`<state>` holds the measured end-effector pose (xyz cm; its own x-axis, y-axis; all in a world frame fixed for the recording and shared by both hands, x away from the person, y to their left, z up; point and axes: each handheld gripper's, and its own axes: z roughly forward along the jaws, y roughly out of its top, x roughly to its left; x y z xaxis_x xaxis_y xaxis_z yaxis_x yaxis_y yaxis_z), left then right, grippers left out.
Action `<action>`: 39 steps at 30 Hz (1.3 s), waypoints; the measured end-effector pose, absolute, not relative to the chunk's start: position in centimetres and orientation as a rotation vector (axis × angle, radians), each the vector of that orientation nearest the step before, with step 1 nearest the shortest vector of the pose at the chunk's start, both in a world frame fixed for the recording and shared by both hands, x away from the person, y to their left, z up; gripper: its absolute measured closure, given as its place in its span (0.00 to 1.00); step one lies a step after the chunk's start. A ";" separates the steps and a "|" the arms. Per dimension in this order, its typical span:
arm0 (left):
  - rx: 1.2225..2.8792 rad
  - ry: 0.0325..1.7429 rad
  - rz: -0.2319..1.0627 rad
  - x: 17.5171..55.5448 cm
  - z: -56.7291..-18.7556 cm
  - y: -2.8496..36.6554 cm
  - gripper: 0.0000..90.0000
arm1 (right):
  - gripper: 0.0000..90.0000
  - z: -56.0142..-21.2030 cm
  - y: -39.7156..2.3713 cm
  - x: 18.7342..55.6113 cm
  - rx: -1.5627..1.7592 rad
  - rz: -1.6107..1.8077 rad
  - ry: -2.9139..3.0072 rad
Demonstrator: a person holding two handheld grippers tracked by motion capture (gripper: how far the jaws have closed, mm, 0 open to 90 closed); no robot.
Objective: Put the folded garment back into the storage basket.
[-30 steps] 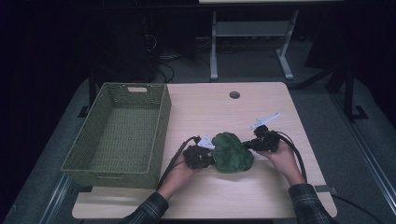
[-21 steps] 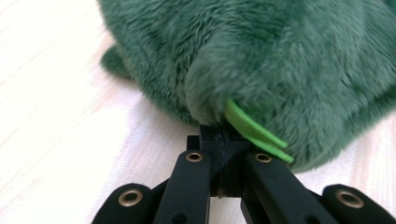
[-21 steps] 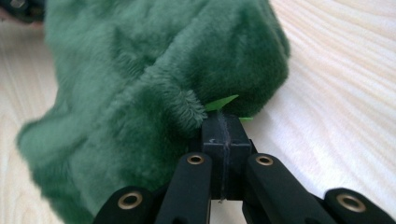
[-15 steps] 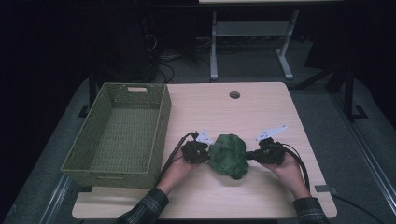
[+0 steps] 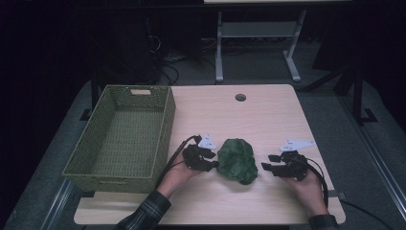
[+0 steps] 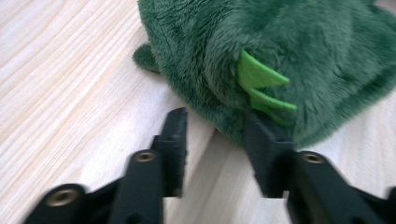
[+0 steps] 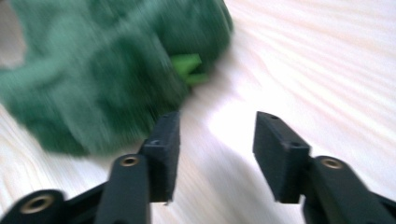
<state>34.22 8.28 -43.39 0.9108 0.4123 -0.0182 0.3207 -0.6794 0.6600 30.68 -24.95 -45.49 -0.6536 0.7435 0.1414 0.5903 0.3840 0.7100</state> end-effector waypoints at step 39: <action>2.351 0.266 0.104 35.9 -42.5 4.4 0.17 | 0.01 -48.4 -27.7 28.5 1.243 0.977 2.326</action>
